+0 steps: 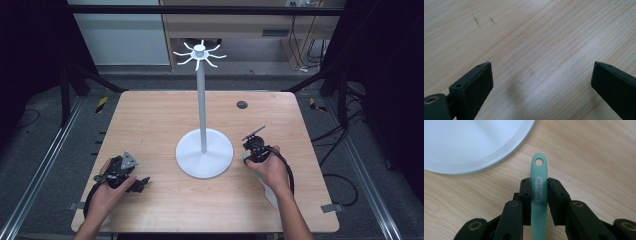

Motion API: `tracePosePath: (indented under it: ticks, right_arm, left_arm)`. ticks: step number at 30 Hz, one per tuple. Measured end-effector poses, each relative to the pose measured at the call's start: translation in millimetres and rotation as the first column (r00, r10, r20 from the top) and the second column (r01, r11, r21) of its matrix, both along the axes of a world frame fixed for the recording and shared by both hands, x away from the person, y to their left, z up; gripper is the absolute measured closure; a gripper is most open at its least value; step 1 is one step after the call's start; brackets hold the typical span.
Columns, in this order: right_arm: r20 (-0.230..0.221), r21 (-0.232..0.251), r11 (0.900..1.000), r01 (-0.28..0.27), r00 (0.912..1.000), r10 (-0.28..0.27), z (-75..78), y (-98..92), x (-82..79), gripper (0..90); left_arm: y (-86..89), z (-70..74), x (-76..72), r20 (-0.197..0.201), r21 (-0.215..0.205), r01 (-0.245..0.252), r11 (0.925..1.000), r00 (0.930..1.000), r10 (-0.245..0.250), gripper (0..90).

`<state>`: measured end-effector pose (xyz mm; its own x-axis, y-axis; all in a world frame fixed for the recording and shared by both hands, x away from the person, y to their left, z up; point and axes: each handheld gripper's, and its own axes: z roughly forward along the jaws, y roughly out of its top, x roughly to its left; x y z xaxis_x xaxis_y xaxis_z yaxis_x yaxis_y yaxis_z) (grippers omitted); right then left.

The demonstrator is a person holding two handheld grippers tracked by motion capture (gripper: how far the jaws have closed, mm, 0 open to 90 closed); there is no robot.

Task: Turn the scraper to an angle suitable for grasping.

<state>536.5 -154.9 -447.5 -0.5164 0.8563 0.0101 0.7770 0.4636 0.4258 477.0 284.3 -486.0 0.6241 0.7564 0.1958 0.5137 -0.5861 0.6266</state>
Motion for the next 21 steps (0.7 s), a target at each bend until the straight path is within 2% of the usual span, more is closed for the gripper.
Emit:
tracePosePath:
  ticks: [2, 3, 4, 5, 9, 12, 14, 15, 21]
  right_arm:
    - [0.033, 0.027, 1.000, 0.006, 0.9994, -0.006, 8.5, -4.4, -3.5, 74.3]
    - [0.033, 0.027, 1.000, 0.006, 0.9994, -0.006, 8.5, -4.4, -3.5, 74.3]
    - [0.052, 0.045, 0.999, 0.010, 0.9986, -0.013, 16.7, -7.1, -7.0, 74.3]
    - [0.052, 0.045, 0.999, 0.010, 0.9986, -0.013, 16.7, -7.1, -7.0, 74.3]
    - [0.104, 0.059, 0.998, 0.004, 0.9946, -0.010, 34.4, -12.2, -13.0, 74.4]
    - [0.116, 0.072, 0.997, 0.005, 0.9932, -0.013, 41.3, -13.5, -14.8, 74.4]
    - [0.141, 0.098, 0.995, 0.003, 0.9899, -0.017, 51.0, -16.1, -16.5, 74.4]
    - [0.141, 0.098, 0.995, 0.003, 0.9899, -0.017, 51.0, -16.1, -16.5, 74.4]
    - [0.200, 0.128, 0.992, -0.003, 0.9795, -0.023, 73.3, -19.5, -21.1, 74.5]
  left_arm:
    - [-0.5, -0.2, -0.1, -0.001, -0.001, -0.001, 1.0000, 1.0000, 0.001, 3.7]
    - [-0.5, -0.2, -0.1, -0.001, -0.001, -0.001, 1.0000, 1.0000, 0.001, 3.7]
    - [-0.6, -0.2, -0.2, -0.002, -0.001, 0.000, 1.0000, 1.0000, 0.000, 3.7]
    - [-0.6, -0.2, -0.2, -0.002, -0.001, 0.000, 1.0000, 1.0000, 0.000, 3.7]
    - [-0.3, -0.1, -0.1, -0.001, 0.001, -0.001, 1.0000, 1.0000, 0.001, 3.7]
    - [-0.1, -0.2, -0.1, -0.002, 0.001, -0.001, 1.0000, 1.0000, 0.001, 3.7]
    - [0.0, -0.1, -0.1, -0.002, 0.000, 0.000, 1.0000, 1.0000, 0.000, 3.7]
    - [0.0, -0.1, -0.1, -0.002, 0.000, 0.000, 1.0000, 1.0000, 0.000, 3.7]
    - [0.0, -0.1, -0.1, -0.002, 0.000, 0.000, 1.0000, 1.0000, 0.000, 3.7]
